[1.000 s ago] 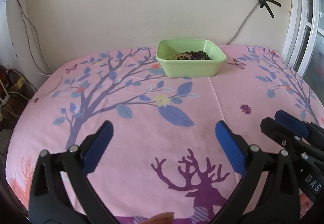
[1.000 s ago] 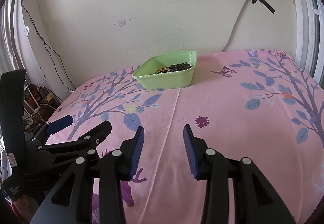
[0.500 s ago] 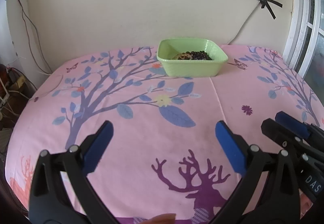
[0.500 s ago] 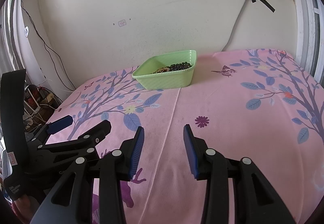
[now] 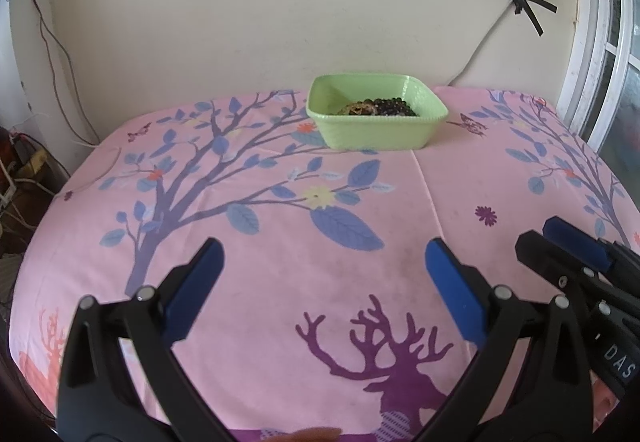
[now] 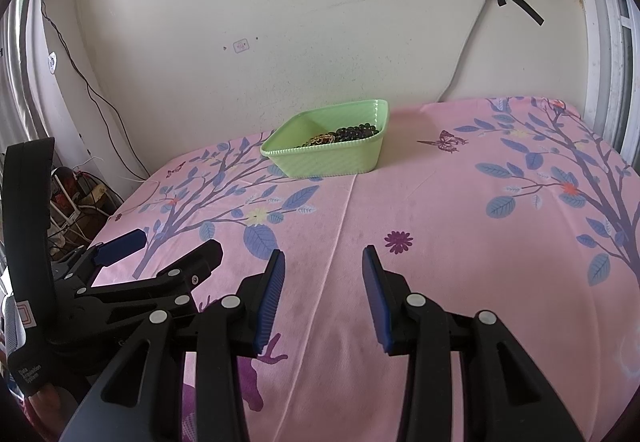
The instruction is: Organize jewelry
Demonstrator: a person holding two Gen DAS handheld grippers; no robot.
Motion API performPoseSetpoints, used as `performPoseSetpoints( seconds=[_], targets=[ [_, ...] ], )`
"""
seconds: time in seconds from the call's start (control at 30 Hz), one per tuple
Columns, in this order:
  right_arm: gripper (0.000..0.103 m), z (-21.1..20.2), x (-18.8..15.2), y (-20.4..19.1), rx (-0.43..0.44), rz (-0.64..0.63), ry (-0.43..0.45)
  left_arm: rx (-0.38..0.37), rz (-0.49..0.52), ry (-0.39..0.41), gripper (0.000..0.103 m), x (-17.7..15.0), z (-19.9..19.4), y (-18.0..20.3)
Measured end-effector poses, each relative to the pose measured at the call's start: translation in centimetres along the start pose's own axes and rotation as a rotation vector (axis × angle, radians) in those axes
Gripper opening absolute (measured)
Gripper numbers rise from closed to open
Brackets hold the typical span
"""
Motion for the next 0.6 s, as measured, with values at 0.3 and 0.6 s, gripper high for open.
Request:
performPoseSetpoints(
  seconds=[0.3,0.6],
  targets=[
    [0.013,0.11,0.0,-0.02,-0.002,0.0,-0.001,-0.023,-0.005,-0.002,0.097,-0.18,0.19,0.09],
    [0.013,0.37,-0.06,0.42,-0.002,0.008,-0.003,-0.003,0.003,-0.016,0.097,-0.03,0.63,-0.25]
  ],
)
Point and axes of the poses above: each gripper's, at about its wrist camera, not at the fingertips, and z roughly the way its jaws point, y to its right, x to its top, the point moved 1 cm from there along z, roughly the way its jaws point, and after that the axes turned 8 degrees about y, right-handed, at the moved point
